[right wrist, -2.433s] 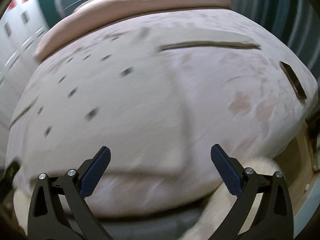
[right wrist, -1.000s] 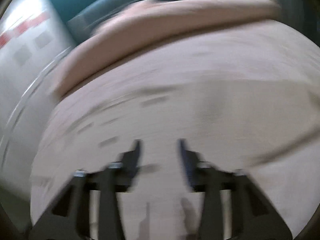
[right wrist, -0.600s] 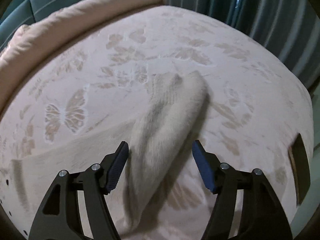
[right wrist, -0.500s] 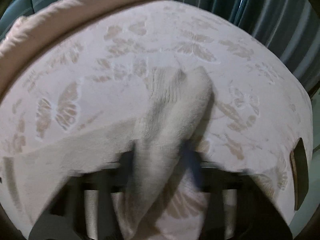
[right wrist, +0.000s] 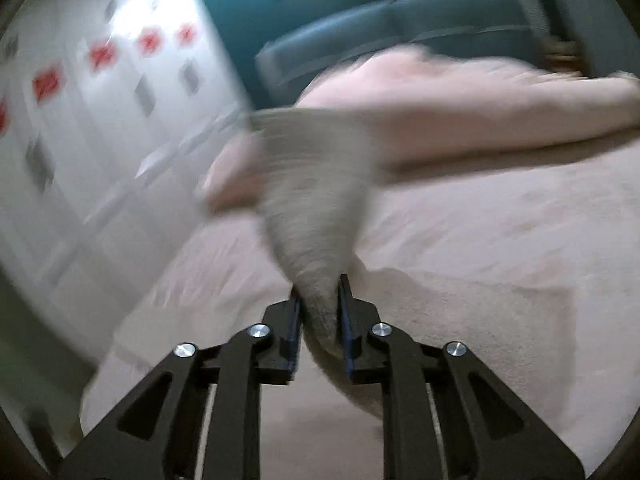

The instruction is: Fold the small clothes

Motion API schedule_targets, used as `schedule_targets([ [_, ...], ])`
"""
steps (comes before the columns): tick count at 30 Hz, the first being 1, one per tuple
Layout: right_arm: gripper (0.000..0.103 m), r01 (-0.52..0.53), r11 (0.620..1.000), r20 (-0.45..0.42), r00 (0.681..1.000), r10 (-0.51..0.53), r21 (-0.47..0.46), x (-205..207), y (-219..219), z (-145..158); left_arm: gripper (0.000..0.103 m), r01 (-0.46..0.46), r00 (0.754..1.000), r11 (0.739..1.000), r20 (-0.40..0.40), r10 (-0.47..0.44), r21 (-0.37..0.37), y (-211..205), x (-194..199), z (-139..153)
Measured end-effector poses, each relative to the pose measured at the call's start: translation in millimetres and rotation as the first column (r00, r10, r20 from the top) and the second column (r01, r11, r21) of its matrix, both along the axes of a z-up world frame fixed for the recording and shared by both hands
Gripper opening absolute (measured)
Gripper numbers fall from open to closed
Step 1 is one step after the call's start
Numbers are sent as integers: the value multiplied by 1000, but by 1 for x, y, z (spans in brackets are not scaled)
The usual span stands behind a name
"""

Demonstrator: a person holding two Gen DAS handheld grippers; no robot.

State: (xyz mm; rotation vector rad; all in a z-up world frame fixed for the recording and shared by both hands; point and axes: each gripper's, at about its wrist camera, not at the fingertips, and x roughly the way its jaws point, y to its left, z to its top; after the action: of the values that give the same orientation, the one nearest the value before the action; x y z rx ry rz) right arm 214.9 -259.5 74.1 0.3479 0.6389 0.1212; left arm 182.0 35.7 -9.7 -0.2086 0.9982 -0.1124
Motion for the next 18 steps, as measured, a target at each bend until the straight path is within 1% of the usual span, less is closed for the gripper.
schedule_targets([
  [1, 31, -35, 999, -52, 998, 34, -9, 11, 22, -20, 88, 0, 1000, 1000, -9, -1, -14, 1, 4, 1],
  [2, 31, -58, 998, -121, 991, 54, -28, 21, 44, -46, 88, 1, 1000, 999, -24, -2, -42, 4, 13, 0],
  [4, 31, -31, 998, -180, 983, 21, -53, 19, 52, -71, 89, -2, 999, 997, -44, -1, -74, 8, 26, -2],
  [5, 32, 9, 999, -190, 982, -15, -33, 7, 44, -77, 89, 0, 999, 994, -52, -6, -108, 11, 36, -4],
  [6, 34, 40, 999, -188, 981, -38, 9, -6, 34, -78, 89, 1, 998, 992, -55, -8, -130, 13, 44, -7],
  [7, 45, 76, 996, -185, 981, -65, 52, -22, 22, -78, 89, -2, 998, 989, -61, -7, -145, 14, 53, -10],
  [8, 54, 132, 988, -184, 976, -116, 79, -45, 4, -78, 89, 3, 998, 984, -68, -15, -177, 13, 68, -16],
  [9, 56, 170, 983, -182, 971, -154, 76, -63, -8, -77, 89, 5, 997, 982, -73, -20, -189, 12, 78, -20],
  [10, 57, 210, 976, -186, 963, -196, 61, -80, -20, -80, 89, 5, 997, 980, -79, -21, -197, 9, 87, -24],
  [11, 59, 262, 964, -207, 947, -247, 49, -97, -37, -84, 89, 9, 996, 976, -82, -28, -217, 4, 101, -30],
  [12, 59, 296, 953, -228, 934, -274, 64, -106, -52, -90, 89, 9, 996, 973, -86, -30, -229, 0, 112, -35],
  [13, 59, 331, 938, -251, 921, -298, 101, -115, -66, -96, 89, 1, 995, 969, -99, -26, -247, -8, 126, -43],
  [14, 59, 374, 914, -278, 905, -322, 157, -125, -80, -104, 88, 2, 994, 962, -106, -32, -274, -12, 134, -49],
  [15, 59, 398, 897, -294, 896, -334, 194, -130, -86, -110, 88, -14, 992, 956, -125, -24, -294, -19, 144, -57],
  [17, 60, 432, 863, -318, 883, -346, 262, -131, -101, -120, 87, -37, 988, 941, -155, -16, -335, -27, 157, -69],
  [18, 61, 442, 848, -325, 880, -346, 293, -127, -105, -125, 84, -55, 985, 937, -175, -7, -346, -30, 163, -75],
])
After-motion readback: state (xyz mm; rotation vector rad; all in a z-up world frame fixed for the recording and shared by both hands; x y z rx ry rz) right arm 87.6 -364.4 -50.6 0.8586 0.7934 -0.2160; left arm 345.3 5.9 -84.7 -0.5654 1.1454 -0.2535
